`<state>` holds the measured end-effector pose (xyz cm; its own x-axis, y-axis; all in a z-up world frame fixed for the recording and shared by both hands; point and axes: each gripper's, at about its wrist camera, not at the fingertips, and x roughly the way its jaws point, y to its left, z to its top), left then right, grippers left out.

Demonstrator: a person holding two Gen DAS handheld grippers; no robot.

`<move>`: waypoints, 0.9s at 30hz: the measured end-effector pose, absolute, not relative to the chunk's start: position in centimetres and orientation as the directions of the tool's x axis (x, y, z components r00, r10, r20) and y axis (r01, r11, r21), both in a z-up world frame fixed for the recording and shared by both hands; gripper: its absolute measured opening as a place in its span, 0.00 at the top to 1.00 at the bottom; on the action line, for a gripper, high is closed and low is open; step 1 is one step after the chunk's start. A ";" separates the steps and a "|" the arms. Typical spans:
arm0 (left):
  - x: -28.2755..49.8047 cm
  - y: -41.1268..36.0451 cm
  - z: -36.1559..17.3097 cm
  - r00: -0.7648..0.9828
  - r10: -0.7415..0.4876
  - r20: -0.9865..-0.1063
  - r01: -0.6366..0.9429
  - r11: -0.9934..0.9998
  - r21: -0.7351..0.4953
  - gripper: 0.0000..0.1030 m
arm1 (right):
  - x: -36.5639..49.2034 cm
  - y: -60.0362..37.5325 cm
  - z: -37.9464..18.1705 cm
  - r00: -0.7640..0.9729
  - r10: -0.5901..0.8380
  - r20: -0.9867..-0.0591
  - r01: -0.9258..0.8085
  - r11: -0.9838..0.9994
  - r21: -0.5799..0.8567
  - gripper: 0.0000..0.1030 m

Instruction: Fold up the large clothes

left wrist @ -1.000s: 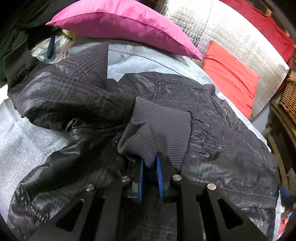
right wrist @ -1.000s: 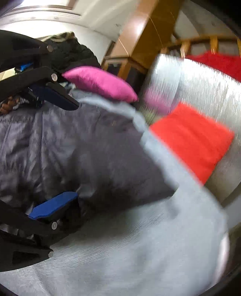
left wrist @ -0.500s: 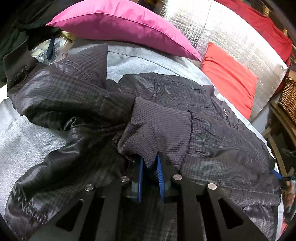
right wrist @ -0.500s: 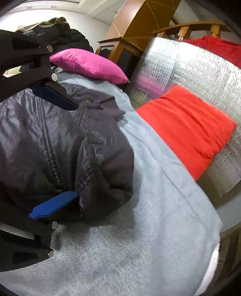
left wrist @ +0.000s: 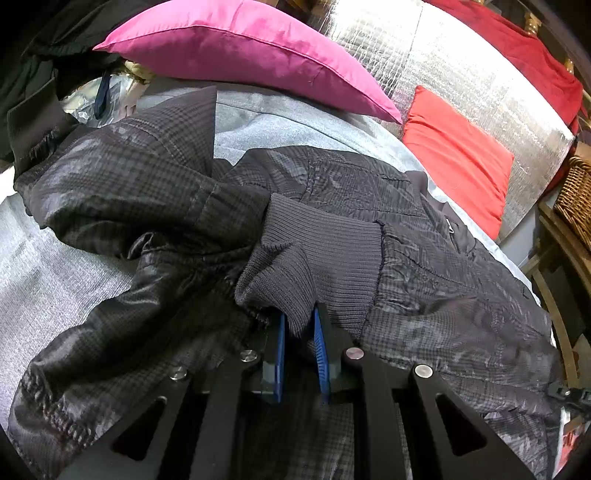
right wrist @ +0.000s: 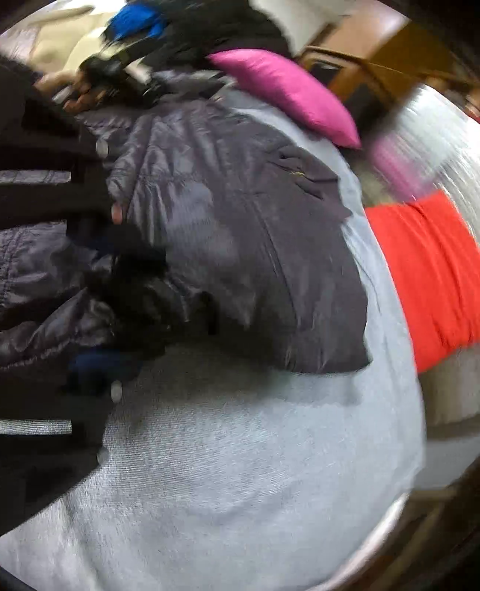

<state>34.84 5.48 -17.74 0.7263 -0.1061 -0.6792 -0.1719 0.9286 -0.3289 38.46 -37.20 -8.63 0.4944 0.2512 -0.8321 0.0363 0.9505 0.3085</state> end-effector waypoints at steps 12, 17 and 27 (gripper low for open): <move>34.9 5.4 -17.8 0.730 -0.109 -0.675 -0.166 0.929 -0.330 0.82 | 40.0 -43.2 -8.5 0.649 0.344 -0.679 0.146 0.819 0.555 0.19; 34.9 5.5 -17.8 0.730 -0.110 -0.674 -0.165 0.929 -0.330 0.82 | 45.2 -43.9 -10.6 0.585 0.334 -0.739 0.188 0.831 0.524 0.56; 35.0 5.5 -17.9 0.732 -0.112 -0.672 -0.161 0.930 -0.330 0.81 | 42.2 -42.2 -7.5 0.614 0.060 -0.787 0.193 0.955 0.224 0.35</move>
